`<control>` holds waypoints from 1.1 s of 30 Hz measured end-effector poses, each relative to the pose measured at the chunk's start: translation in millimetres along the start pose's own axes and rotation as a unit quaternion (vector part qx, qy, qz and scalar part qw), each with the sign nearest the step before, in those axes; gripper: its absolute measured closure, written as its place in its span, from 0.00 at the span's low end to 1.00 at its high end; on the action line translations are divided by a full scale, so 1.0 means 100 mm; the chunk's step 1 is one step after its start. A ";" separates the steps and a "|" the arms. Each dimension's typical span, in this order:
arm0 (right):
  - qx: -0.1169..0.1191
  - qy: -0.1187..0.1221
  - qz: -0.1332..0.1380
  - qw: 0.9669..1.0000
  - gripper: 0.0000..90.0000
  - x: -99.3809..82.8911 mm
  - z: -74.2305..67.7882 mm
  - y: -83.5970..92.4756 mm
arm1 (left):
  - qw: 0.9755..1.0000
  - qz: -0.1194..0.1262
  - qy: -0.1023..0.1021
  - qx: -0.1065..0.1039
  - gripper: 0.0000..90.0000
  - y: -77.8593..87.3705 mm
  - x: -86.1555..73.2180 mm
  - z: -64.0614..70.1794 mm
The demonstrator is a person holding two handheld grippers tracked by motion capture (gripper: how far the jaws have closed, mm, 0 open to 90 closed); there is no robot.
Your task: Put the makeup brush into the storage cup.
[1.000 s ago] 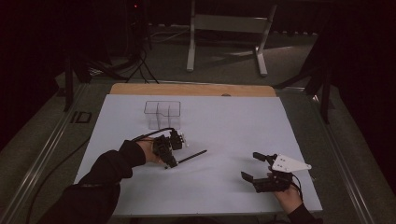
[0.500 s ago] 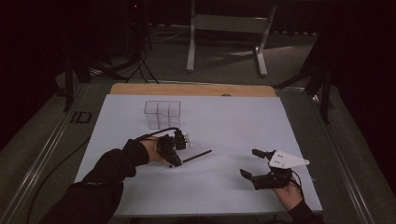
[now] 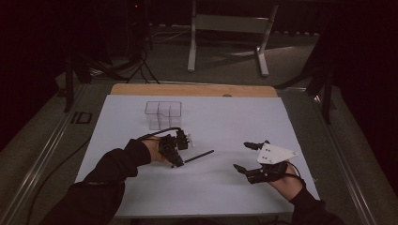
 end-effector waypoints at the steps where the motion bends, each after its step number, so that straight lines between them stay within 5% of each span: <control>1: 0.000 0.008 -0.005 1.000 0.25 0.02 0.00 -0.02 | 1.000 -0.001 -0.001 -0.003 0.96 0.00 0.00 0.00; 8: 0.002 0.067 -0.056 0.996 0.26 0.05 -0.13 -0.24 | 1.000 -0.009 0.002 -0.005 0.96 0.00 0.01 -0.01; 11: 0.007 0.108 -0.079 0.991 0.31 0.04 -0.18 -0.32 | 1.000 -0.012 -0.004 -0.006 0.96 0.00 0.03 0.01; 16: 0.024 0.142 -0.100 0.984 0.40 0.03 -0.23 -0.46 | 1.000 -0.020 -0.005 -0.016 0.96 -0.01 0.06 0.04; 22: 0.013 0.196 -0.109 0.974 0.52 0.06 -0.26 -0.57 | 1.000 -0.028 -0.010 -0.012 0.96 -0.03 0.11 0.07; 25: 0.008 0.225 -0.118 0.967 0.56 0.06 -0.26 -0.61 | 0.999 -0.028 -0.012 -0.013 0.96 -0.03 0.13 0.07; 33: -0.027 0.311 -0.141 0.940 0.68 0.04 -0.32 -0.72 | 0.999 -0.043 -0.016 -0.010 0.96 -0.01 0.17 0.09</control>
Point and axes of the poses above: each handheld gripper's, and its own axes: y roughly backward along the jaws, x roughly out of its top, z roughly to its right, the point moved 5 cm from there along -y, roughly forward along the jaws, and after that the axes turned 8 degrees about y, right-handed, at the moved point
